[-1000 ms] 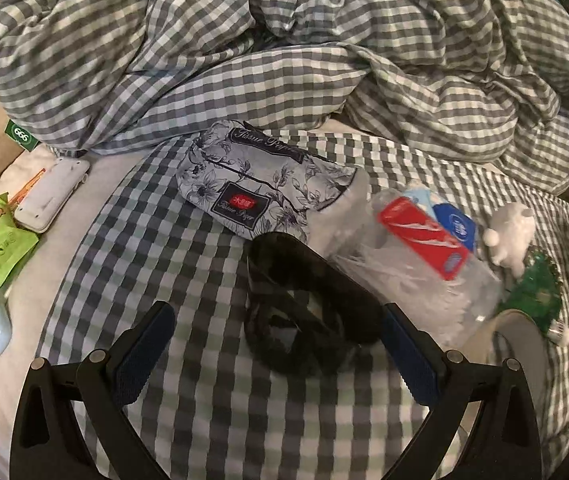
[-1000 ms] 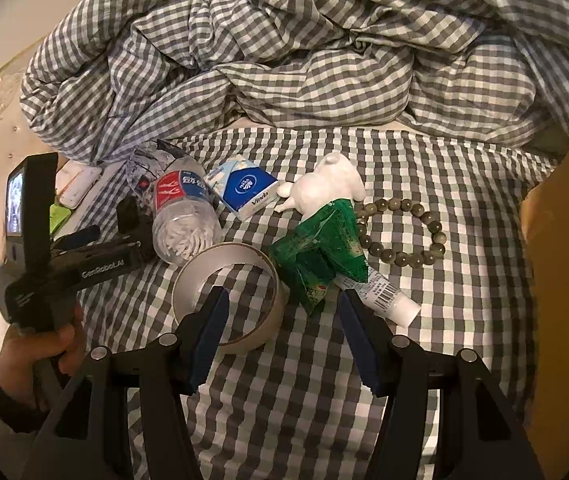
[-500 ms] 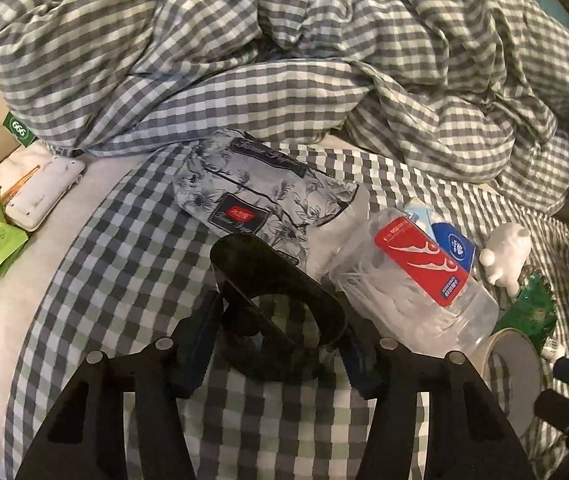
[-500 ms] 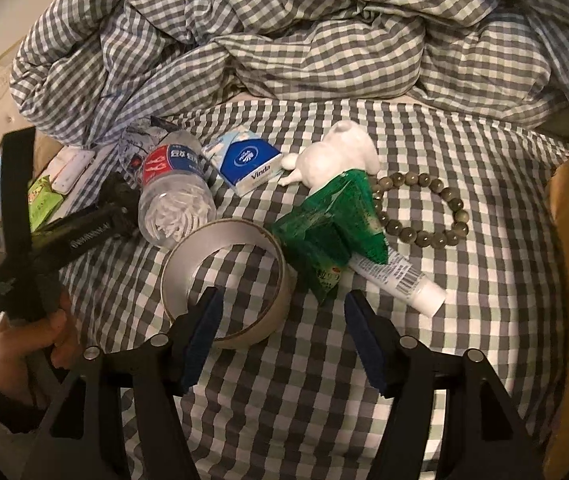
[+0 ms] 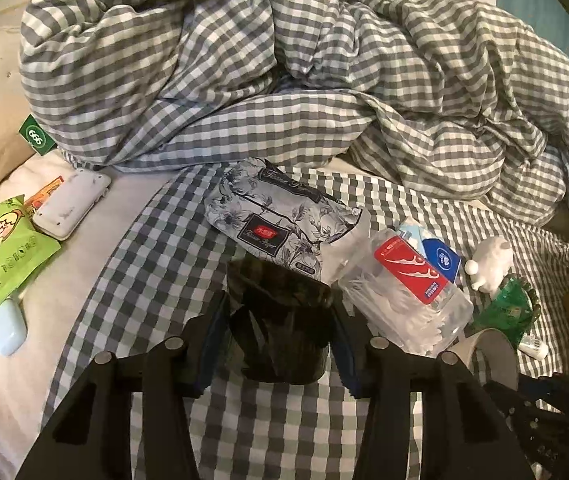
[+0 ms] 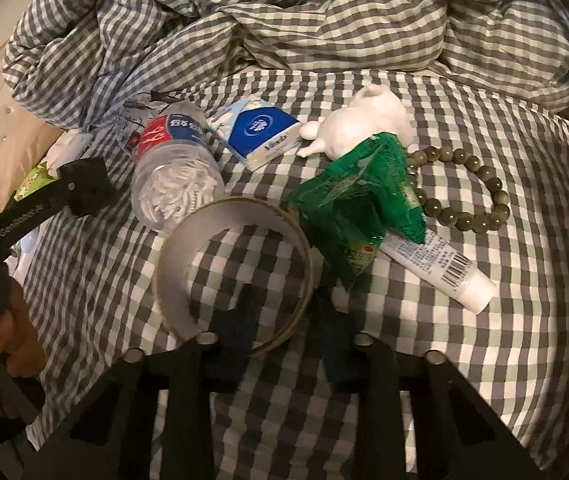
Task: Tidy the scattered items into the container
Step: 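Grasp the black cup with the left gripper while the right gripper grasps the tape roll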
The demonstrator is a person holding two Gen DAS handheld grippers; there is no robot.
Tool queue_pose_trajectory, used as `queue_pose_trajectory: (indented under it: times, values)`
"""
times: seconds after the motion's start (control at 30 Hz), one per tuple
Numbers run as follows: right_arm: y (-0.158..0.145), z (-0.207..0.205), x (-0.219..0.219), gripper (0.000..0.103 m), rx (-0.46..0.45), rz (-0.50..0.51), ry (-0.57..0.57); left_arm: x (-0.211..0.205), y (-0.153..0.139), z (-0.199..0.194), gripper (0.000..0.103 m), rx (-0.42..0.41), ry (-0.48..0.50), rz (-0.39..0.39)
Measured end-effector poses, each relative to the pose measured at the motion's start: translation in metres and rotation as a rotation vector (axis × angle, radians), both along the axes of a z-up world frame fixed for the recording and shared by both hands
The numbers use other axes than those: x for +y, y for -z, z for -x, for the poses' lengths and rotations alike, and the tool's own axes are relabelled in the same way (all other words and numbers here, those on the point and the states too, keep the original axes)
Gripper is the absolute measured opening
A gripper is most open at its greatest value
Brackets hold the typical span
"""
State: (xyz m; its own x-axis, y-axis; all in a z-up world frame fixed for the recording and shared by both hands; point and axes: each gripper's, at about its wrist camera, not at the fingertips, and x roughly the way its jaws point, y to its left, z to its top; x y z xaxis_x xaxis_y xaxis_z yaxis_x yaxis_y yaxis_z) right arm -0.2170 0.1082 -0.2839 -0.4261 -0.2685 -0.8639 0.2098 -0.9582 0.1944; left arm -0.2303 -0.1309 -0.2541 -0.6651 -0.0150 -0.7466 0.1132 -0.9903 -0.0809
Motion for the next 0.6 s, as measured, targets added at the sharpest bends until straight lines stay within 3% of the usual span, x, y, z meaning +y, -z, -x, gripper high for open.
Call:
queue_pose_trajectory:
  times: [0.07, 0.2, 0.6]
  values:
    - [-0.001, 0.0, 0.003, 0.006, 0.006, 0.002, 0.0, -0.001, -0.001, -0.001, 0.039, 0.0, -0.002, -0.001]
    - [-0.004, -0.002, 0.001, 0.005, 0.021, 0.003, -0.017, -0.002, -0.005, -0.004, 0.033, 0.004, -0.005, -0.011]
    - [-0.04, -0.017, 0.003, 0.005, 0.086, 0.032, -0.017, 0.005, -0.031, -0.02, 0.031, 0.032, 0.004, -0.014]
